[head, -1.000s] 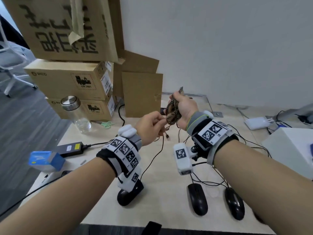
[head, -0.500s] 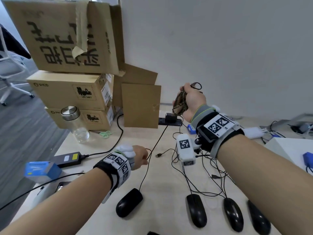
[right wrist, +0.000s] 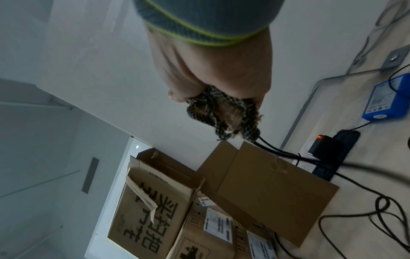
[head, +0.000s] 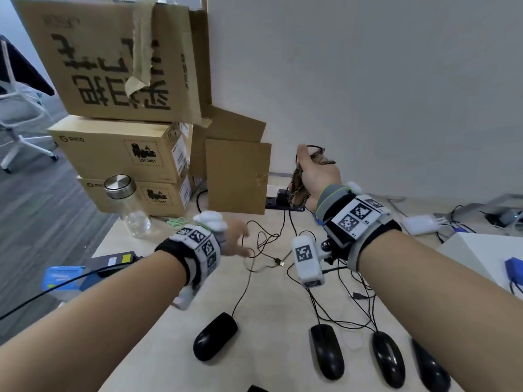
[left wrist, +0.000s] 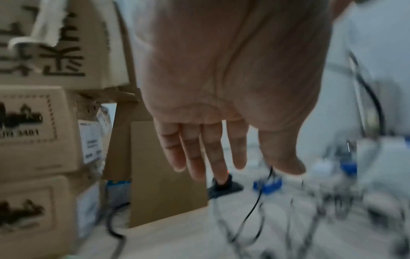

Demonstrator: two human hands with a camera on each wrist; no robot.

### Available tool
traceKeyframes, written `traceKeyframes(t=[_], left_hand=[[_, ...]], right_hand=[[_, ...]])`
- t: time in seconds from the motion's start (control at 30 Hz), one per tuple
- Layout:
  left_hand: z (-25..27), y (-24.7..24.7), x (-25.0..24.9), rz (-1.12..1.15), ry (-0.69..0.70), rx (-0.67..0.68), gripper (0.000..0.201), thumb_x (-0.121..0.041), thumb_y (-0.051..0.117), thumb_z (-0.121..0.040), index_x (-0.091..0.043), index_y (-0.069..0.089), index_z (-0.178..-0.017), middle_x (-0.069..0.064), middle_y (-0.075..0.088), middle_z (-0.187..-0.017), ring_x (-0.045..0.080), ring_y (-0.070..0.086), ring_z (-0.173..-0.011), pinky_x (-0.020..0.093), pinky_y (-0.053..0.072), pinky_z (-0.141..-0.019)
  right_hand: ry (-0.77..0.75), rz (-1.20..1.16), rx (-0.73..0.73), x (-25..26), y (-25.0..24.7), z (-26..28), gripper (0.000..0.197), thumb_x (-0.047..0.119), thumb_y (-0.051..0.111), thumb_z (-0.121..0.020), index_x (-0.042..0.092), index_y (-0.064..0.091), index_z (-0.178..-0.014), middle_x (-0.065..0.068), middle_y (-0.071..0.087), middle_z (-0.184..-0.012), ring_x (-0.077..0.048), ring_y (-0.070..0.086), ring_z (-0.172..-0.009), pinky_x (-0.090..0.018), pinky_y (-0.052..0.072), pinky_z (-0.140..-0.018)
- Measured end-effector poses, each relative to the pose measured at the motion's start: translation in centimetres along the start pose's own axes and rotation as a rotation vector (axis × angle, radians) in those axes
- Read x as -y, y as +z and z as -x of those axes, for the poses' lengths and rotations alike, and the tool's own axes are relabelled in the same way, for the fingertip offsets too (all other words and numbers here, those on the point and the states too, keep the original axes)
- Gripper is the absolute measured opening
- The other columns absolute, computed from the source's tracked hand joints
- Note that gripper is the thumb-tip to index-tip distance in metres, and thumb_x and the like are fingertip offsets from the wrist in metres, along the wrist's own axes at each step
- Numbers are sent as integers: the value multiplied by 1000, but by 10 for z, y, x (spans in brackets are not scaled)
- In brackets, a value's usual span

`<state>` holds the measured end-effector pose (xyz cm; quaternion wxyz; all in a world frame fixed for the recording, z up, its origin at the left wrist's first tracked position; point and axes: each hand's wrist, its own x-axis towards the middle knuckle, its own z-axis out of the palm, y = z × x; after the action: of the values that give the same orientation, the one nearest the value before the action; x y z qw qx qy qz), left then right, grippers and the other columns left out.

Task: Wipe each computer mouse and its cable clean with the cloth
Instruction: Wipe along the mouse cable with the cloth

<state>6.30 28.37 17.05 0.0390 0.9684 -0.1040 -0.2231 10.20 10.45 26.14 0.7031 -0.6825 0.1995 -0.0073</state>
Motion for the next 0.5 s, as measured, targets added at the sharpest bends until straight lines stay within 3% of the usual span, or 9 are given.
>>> traceKeyframes(t=[0.03,0.07,0.1,0.17,0.23,0.3,0.37,0.43,0.5], left_hand=[[2,-10,-9,225,52,-100,46,-52,62,-88,-25,59,-125,-8,62,-123,14,60,-107,31,48,-92],[3,-16,-20,419,117,-212,40,-47,63,-89,-26,60,-122,-10,65,-119,10,61,-104,29,49,-91],[6,-23,-34,579,156,-301,31,-40,63,-91,-24,62,-118,-10,66,-112,8,61,-98,27,49,-87],[4,-29,-57,781,185,-414,16,-30,60,-94,-18,60,-105,-5,66,-96,11,60,-85,27,47,-76],[3,-26,-70,987,176,-415,11,-26,55,-98,-15,54,-95,2,67,-89,14,60,-77,31,46,-71],[0,-22,-74,1264,183,-352,13,-22,52,-100,-10,51,-96,5,66,-83,17,65,-73,37,51,-72],[1,-22,-74,1526,179,-255,14,-18,51,-100,-5,47,-102,6,57,-77,21,65,-62,39,58,-68],[1,-21,-74,1593,172,-230,15,-21,50,-101,-7,46,-103,5,48,-72,15,52,-47,30,51,-48],[-5,-18,-71,1342,155,-386,19,-30,48,-101,-14,50,-92,1,48,-67,10,39,-46,24,36,-45]], right_hand=[[-4,53,2,-2,-1,2,54,62,68,-78,9,57,-81,-3,53,-67,-11,50,-34,-21,48,-37],[-25,81,-1,-5,-1,4,50,57,68,-81,9,55,-82,-1,48,-63,-9,42,-28,-15,37,-33],[-28,90,5,-8,0,5,47,54,69,-82,9,56,-83,0,46,-60,-11,42,-30,-16,36,-35],[-31,72,15,-13,4,5,44,49,76,-77,8,60,-81,-1,53,-61,-19,53,-48,-27,47,-51],[-44,45,8,-16,9,3,38,41,83,-72,9,63,-76,-3,64,-68,-23,64,-66,-40,59,-71],[-40,58,21,-16,11,0,35,34,88,-67,9,65,-78,-6,71,-77,-29,70,-79,-51,59,-77],[-20,79,37,-16,12,-3,41,34,90,-62,8,67,-83,-10,73,-84,-32,71,-83,-55,58,-77],[-30,88,52,-15,10,-5,45,38,91,-58,7,66,-81,-12,73,-83,-34,71,-81,-57,58,-74],[-41,97,41,-10,6,-4,47,43,89,-61,6,64,-77,-10,72,-77,-30,71,-76,-52,60,-71]])
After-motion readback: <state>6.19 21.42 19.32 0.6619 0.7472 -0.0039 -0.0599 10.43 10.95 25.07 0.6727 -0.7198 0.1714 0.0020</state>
